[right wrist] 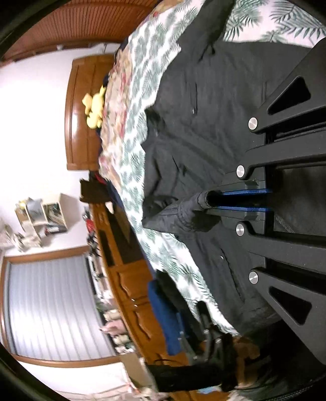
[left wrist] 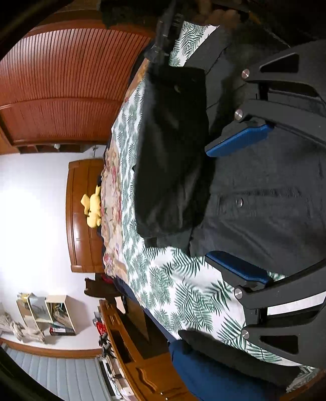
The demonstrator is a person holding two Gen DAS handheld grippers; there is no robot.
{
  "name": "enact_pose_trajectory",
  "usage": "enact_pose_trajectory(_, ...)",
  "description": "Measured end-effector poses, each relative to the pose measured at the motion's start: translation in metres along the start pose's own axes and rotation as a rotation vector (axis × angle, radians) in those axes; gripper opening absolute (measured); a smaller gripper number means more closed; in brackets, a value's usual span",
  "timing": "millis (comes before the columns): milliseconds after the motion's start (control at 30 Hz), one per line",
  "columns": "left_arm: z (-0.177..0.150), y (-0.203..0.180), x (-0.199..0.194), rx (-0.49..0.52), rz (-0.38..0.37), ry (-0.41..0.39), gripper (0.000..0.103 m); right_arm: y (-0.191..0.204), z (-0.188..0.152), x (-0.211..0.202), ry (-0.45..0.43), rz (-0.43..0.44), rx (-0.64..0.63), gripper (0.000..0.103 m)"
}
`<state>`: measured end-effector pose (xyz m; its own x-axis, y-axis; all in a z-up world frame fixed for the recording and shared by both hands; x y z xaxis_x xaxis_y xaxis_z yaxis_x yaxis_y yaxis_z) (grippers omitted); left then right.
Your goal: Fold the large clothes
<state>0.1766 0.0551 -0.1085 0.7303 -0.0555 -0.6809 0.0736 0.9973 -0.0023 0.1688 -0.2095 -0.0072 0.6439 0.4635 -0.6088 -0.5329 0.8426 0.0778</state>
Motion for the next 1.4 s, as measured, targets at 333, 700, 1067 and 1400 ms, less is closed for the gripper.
enact_pose_trajectory(333,0.004,-0.036,0.006,0.060,-0.028,0.015,0.078,-0.016,-0.025,-0.023,-0.019,-0.107,0.125,0.007)
enact_pose_trajectory(700,0.013,-0.065,0.016,0.084,-0.058,0.028,0.078,-0.005,-0.039,-0.021,0.031,-0.223,0.167,0.018)
enact_pose_trajectory(1067,0.020,-0.097,0.025,0.135,-0.073,0.064,0.078,-0.019,-0.035,-0.013,0.050,-0.218,0.198,0.041)
enact_pose_trajectory(1400,0.036,-0.110,0.045,0.156,-0.082,0.081,0.078,-0.034,-0.037,0.023,0.182,-0.190,0.200,0.041)
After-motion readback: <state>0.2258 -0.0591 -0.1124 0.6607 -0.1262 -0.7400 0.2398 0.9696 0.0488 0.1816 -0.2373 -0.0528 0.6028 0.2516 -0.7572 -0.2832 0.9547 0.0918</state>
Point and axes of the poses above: each gripper's, at about its wrist camera, not at the fingertips, and x roughly the way its jaws point, y to its left, z to its top, the point moved 2 cm from there along x, roughly the way its jaws point, and after that the axes turned 14 degrees about y, right-handed, at the moved point
